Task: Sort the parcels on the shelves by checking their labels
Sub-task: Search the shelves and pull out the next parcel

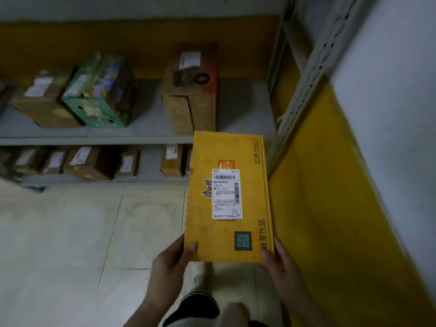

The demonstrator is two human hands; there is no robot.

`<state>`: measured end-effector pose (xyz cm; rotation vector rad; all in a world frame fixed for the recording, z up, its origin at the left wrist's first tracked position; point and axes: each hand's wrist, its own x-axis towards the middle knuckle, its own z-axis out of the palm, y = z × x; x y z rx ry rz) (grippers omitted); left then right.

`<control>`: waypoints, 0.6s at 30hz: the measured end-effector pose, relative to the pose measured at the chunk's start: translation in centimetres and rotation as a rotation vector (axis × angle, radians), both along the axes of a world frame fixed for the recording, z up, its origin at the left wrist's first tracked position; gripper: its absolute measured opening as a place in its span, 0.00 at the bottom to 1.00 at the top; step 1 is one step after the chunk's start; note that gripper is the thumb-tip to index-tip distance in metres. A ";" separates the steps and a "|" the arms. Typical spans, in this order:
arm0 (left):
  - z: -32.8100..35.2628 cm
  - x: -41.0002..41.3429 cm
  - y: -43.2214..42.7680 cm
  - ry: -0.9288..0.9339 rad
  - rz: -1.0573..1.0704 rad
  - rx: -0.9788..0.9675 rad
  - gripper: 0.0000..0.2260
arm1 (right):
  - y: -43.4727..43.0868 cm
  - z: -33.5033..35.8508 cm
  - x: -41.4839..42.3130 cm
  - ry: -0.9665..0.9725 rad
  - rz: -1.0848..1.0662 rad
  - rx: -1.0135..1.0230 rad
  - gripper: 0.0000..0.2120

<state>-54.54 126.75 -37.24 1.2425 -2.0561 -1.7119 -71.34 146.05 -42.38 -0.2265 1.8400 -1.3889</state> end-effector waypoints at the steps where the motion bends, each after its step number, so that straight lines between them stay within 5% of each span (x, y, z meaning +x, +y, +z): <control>1: -1.5 -0.3 -0.8 -0.053 -0.028 0.022 0.11 | -0.5 -1.2 -0.1 -0.047 -0.016 0.051 0.20; 5: -7.4 -2.4 -5.5 -0.206 -0.084 0.207 0.07 | -3.2 -5.5 -0.9 -0.139 -0.100 0.203 0.13; 10: -17.5 -7.0 -12.6 -0.285 -0.035 0.420 0.35 | -8.4 -13.5 -3.6 -0.224 -0.159 0.345 0.19; 13: -23.1 -12.0 -16.1 -0.304 -0.042 0.480 0.25 | -11.9 -19.1 -6.4 -0.184 -0.194 0.366 0.06; 18: -34.5 -20.3 -21.1 -0.255 -0.030 0.459 0.18 | -18.4 -28.6 -14.9 -0.114 -0.210 0.289 0.10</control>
